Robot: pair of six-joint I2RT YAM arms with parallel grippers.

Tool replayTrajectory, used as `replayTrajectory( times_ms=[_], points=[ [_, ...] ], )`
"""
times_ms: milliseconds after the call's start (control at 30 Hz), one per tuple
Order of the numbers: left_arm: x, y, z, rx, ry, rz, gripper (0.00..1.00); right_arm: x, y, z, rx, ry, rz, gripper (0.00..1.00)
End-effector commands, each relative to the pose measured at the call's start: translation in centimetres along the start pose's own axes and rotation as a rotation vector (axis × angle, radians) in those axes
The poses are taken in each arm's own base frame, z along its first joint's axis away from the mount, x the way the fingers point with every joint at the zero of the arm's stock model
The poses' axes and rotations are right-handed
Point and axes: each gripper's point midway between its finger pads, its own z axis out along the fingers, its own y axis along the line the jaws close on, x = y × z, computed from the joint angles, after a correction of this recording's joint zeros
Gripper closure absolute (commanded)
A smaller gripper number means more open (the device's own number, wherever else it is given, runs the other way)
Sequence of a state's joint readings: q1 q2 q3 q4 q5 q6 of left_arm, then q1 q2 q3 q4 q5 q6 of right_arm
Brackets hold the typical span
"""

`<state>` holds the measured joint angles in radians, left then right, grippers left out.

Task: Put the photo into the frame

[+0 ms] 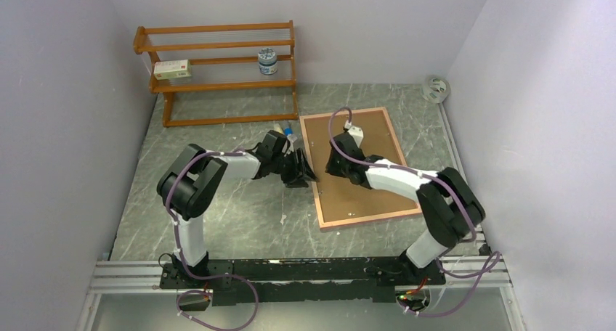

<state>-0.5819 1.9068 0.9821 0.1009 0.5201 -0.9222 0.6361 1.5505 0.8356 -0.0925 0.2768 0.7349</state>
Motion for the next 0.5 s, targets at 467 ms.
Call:
replayTrajectory(
  times_ms=[467],
  points=[
    [-1.7,10.6,0.9,-0.415,-0.014,-0.018,0.65,-5.6,6.3,10.1,-0.155,-0.001,-0.004,0.76]
  ],
)
